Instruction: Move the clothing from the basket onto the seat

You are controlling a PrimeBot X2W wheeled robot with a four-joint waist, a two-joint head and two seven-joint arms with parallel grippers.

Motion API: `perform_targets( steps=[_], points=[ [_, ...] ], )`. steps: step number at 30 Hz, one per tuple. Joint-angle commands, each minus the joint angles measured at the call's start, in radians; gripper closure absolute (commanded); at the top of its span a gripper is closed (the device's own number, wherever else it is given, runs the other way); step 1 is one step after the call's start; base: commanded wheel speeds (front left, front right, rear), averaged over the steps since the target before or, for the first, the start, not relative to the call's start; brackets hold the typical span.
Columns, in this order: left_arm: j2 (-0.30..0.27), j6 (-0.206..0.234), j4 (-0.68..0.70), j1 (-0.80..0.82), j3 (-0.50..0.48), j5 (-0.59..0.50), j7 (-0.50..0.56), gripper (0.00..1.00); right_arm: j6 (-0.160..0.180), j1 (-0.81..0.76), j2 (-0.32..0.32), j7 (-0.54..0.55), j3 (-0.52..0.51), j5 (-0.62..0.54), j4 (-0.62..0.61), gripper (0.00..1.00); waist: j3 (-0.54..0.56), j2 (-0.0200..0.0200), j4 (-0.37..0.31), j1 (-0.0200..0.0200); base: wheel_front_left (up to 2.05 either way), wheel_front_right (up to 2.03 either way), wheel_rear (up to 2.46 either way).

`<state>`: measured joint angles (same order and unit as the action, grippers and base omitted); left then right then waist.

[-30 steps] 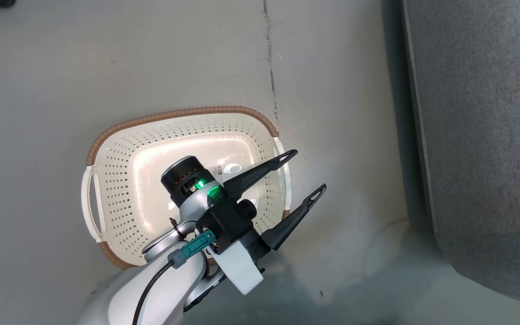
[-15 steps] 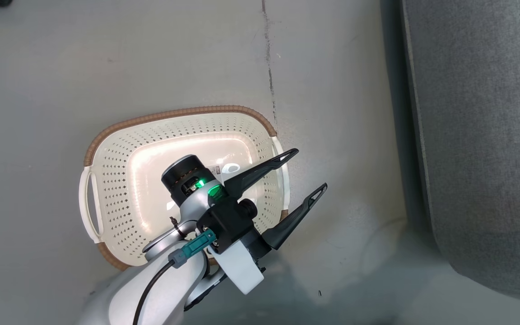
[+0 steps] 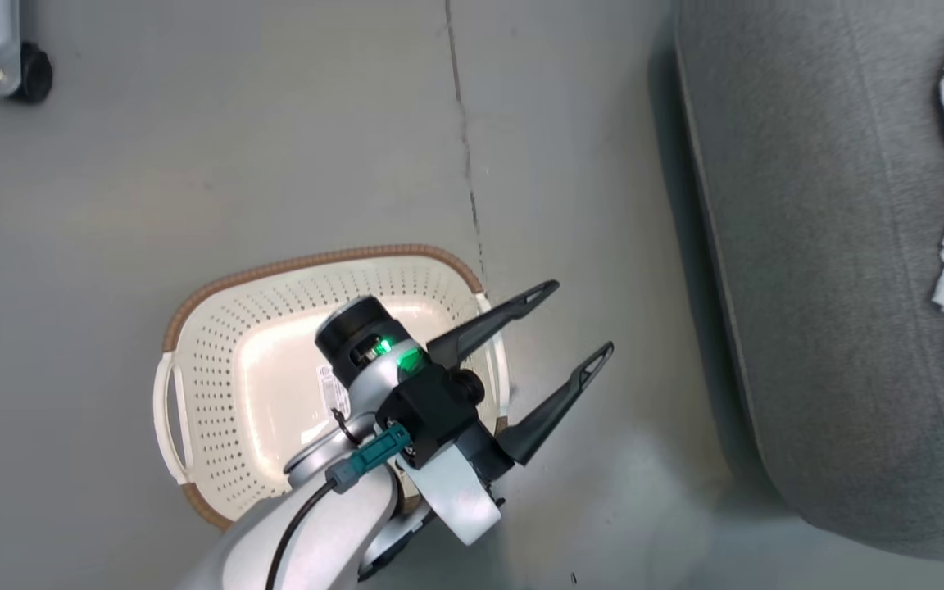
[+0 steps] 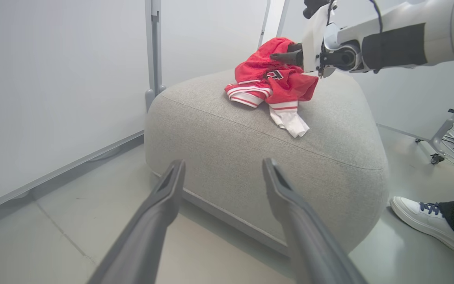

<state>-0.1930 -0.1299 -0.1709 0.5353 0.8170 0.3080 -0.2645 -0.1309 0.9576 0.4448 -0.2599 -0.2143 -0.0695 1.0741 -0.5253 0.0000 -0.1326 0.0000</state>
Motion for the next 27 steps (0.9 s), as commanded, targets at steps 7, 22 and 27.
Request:
perform_targets(
  steps=[7,22,27],
  points=[
    [0.037,-0.001,-0.023,-0.064,-0.012,0.014,-0.002,0.00,0.000,-0.059,-0.003,-0.004,0.092,0.027,-0.007,0.00,0.142,0.0000,-0.037,0.0000,0.00,0.00,0.00],
    [0.101,-0.001,-0.036,-0.186,-0.095,0.004,-0.002,0.00,0.000,-0.302,-0.016,-0.004,0.240,0.191,-0.453,0.00,0.358,0.0000,-0.017,0.0000,0.00,0.00,0.00],
    [0.120,-0.001,-0.033,-0.234,-0.166,-0.020,-0.002,0.00,0.000,-0.423,-0.038,-0.004,0.264,0.218,-0.631,0.00,0.413,0.0000,0.034,0.0000,0.00,0.00,0.00]
  ],
)
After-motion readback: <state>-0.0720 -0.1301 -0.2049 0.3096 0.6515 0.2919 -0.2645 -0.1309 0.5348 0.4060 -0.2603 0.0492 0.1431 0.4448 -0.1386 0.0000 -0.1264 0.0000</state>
